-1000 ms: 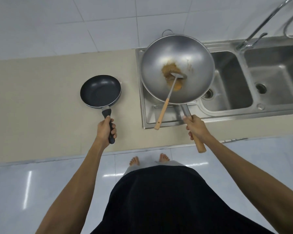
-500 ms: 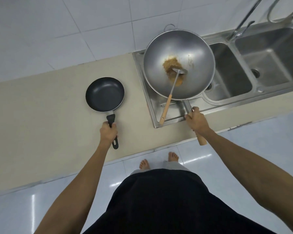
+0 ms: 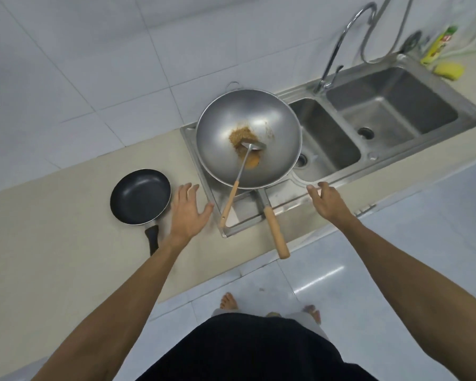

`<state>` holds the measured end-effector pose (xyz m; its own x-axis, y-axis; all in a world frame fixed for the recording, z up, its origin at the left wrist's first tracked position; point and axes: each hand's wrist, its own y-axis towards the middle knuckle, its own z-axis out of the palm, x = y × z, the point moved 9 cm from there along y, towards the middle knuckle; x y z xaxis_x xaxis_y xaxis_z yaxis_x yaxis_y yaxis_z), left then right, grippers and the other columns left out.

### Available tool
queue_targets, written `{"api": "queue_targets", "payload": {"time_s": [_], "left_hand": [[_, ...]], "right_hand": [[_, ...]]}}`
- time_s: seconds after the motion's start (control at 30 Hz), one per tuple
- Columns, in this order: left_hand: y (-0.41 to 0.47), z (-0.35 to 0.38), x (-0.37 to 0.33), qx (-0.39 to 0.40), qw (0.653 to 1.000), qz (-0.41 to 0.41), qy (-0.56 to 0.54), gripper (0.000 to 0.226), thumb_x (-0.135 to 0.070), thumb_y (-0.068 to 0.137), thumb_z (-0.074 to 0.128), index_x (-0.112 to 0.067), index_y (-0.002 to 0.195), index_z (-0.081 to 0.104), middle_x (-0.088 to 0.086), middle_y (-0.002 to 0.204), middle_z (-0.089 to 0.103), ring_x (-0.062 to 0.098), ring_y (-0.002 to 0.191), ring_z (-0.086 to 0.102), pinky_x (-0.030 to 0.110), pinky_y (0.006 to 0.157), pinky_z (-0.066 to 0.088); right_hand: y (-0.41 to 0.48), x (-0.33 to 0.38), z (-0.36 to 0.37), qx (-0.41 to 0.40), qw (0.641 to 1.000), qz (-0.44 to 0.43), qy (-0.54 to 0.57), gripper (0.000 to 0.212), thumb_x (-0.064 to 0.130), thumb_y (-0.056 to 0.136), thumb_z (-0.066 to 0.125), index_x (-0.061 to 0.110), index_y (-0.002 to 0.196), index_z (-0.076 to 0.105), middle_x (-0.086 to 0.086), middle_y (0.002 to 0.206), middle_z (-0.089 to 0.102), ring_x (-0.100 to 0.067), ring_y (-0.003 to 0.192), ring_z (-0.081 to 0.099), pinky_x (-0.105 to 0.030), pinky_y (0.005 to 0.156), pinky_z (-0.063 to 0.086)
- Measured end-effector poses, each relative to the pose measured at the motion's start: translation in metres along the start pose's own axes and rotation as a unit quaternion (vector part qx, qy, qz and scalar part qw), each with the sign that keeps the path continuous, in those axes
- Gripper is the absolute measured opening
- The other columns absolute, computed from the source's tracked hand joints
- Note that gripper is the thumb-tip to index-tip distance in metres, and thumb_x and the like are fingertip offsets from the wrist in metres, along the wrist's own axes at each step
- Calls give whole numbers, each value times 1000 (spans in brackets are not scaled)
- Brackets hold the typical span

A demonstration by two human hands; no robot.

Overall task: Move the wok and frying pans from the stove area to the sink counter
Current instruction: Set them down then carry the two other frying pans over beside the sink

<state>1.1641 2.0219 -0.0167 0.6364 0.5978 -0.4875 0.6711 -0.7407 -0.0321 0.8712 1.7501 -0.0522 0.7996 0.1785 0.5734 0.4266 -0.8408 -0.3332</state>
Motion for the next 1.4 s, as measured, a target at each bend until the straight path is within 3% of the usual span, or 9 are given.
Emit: {"api": "queue_targets", "payload": {"time_s": [0.23, 0.3, 0.33, 0.5, 0.73, 0.87, 1.2, 1.4], "left_hand": [[66, 62, -194, 99, 985, 142, 21, 74, -55, 94, 51, -7, 149, 35, 18, 153, 38, 35, 142, 32, 49, 117, 26], [75, 108, -320, 117, 974, 189, 36, 73, -54, 96, 50, -6, 149, 36, 19, 153, 38, 35, 142, 33, 47, 117, 26], [79, 115, -344, 120, 973, 195, 39, 71, -53, 97, 50, -5, 148, 37, 19, 152, 39, 35, 141, 34, 46, 117, 26], [84, 161, -373, 134, 967, 188, 108, 72, -50, 98, 49, -3, 150, 33, 20, 158, 33, 34, 146, 28, 46, 119, 23], [82, 260, -527, 163, 957, 213, 108, 72, -55, 99, 41, -7, 151, 31, 16, 160, 30, 33, 147, 24, 46, 119, 19], [107, 314, -598, 195, 950, 208, 131, 75, -58, 99, 37, -10, 155, 24, 16, 165, 19, 36, 152, 13, 50, 122, 13], [214, 452, -817, 225, 929, 260, 137, 73, -55, 99, 40, -7, 153, 28, 19, 161, 28, 37, 147, 22, 47, 119, 18], [246, 530, -951, 261, 906, 302, 140, 75, -55, 99, 41, -6, 154, 26, 18, 163, 24, 35, 150, 18, 45, 121, 15]], "right_hand": [[26, -79, -124, -38, 997, 6, -71, 67, 58, 101, 35, 7, 142, 45, -30, 139, 52, -48, 127, 48, -55, 106, 37], [40, -154, -220, -66, 994, 27, -78, 69, 60, 100, 34, 8, 143, 44, -29, 140, 51, -47, 127, 48, -55, 106, 37], [47, -166, -237, -72, 994, 30, -78, 70, 61, 100, 34, 8, 144, 44, -29, 141, 51, -46, 128, 47, -55, 106, 36], [48, -191, -284, -78, 991, -3, -104, 74, 65, 99, 31, 10, 146, 44, -23, 149, 49, -42, 135, 45, -56, 109, 35], [68, -347, -378, -63, 984, 83, -143, 76, 67, 98, 29, 13, 152, 37, -18, 154, 44, -38, 140, 40, -54, 111, 31], [98, -401, -403, -46, 986, 89, -132, 77, 65, 99, 32, 11, 153, 35, -21, 155, 41, -39, 141, 37, -55, 114, 31], [230, -525, -535, -54, 986, 141, -73, 82, 66, 96, 40, 10, 156, 29, -20, 158, 36, -37, 145, 32, -53, 116, 29], [285, -607, -613, -63, 979, 187, -59, 81, 65, 97, 39, 10, 155, 29, -21, 158, 37, -37, 145, 32, -54, 115, 30]]}}
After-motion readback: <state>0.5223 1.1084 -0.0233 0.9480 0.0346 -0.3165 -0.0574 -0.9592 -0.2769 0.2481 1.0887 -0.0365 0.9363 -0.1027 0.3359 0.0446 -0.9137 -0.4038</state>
